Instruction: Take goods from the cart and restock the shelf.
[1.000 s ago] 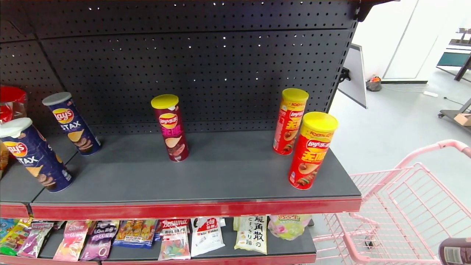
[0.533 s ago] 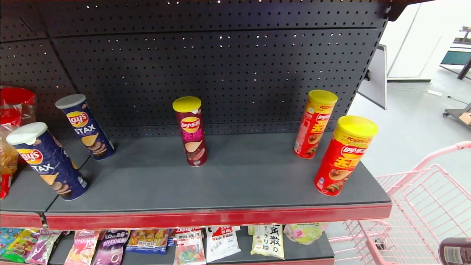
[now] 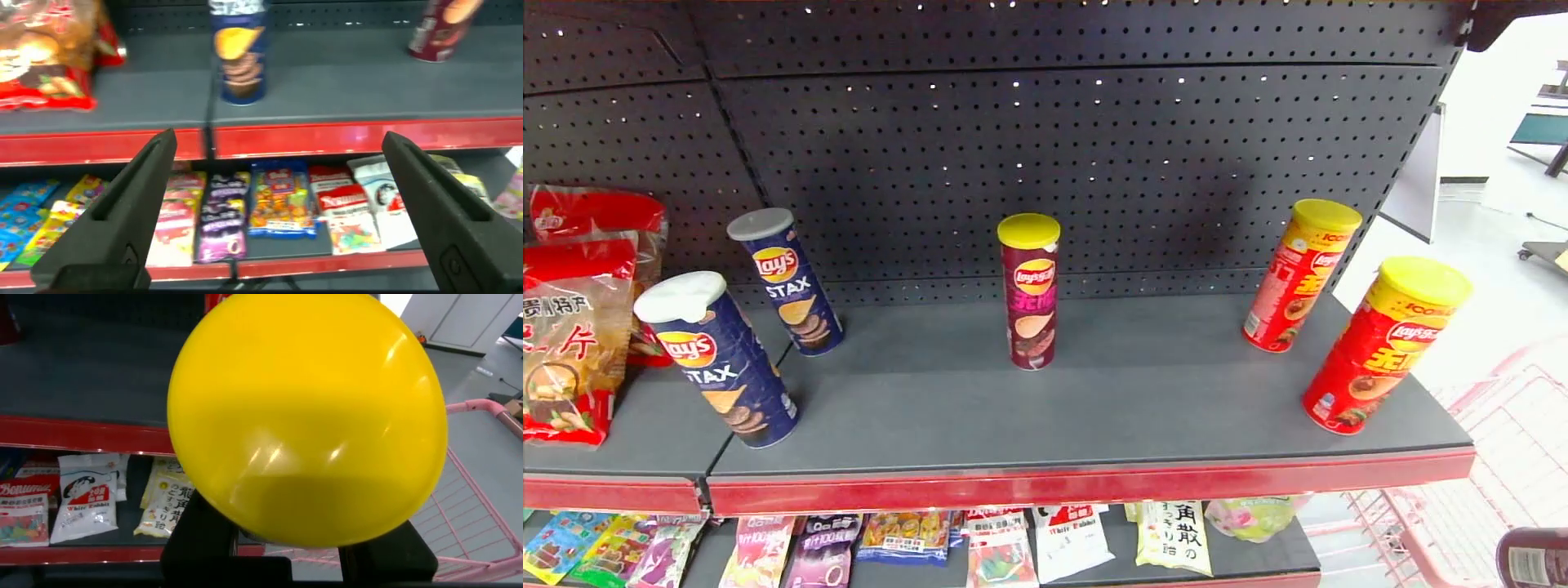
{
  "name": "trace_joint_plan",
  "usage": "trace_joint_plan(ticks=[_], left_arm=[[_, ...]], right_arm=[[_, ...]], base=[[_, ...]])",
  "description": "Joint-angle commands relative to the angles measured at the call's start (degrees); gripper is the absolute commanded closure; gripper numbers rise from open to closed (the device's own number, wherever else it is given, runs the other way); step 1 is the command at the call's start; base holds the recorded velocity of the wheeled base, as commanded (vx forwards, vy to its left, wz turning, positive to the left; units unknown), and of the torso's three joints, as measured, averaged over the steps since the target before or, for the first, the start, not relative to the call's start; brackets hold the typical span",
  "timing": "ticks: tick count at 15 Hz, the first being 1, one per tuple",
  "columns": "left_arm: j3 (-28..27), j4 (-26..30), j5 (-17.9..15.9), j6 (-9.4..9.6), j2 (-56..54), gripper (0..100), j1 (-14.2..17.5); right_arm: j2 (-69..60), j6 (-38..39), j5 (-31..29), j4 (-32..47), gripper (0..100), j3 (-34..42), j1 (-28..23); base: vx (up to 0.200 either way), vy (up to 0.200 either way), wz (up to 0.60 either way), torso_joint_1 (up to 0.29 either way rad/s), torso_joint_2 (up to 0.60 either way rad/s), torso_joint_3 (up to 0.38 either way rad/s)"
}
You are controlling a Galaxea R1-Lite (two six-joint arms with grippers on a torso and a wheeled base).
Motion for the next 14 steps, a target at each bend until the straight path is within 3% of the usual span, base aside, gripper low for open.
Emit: trace_joint_plan(ticks=[1,2,10,12,14], left_arm=[[0.0,0.0,0.0,-0.03,0.0,0,0.0],[0.0,0.0,0.0,-0.03,0.0,0,0.0],[0.0,0.0,-0.5,0.14,1.4,0,-0.3],[-0.2,0.2,-4.0,2.25,1.8,0,-0.5],[-0.1,-0.2,-5.1,2.69,1.8,0,-0.5]], right_arm=[[0.1,0.0,0.0,0.1,100,0.0,0.0],[0.1,-0.1,0.0,0.0,100,0.0,0.0],[-3.7,-0.6,0.3,0.0,100,2.5,-0.1],[-5.4,-0.4,0.2,0.0,100,3.2,-0.2],[-5.4,-0.2,0.3,-0.1,100,3.2,-0.2]], base=[[0.0,0.2,0.0,0.002,0.0,-0.002],[0.0,0.2,0.0,0.002,0.0,-0.002],[0.0,0.0,0.0,0.0,0.0,0.0],[0.0,0.0,0.0,0.0,0.0,0.0],[0.0,0.0,0.0,0.0,0.0,0.0]])
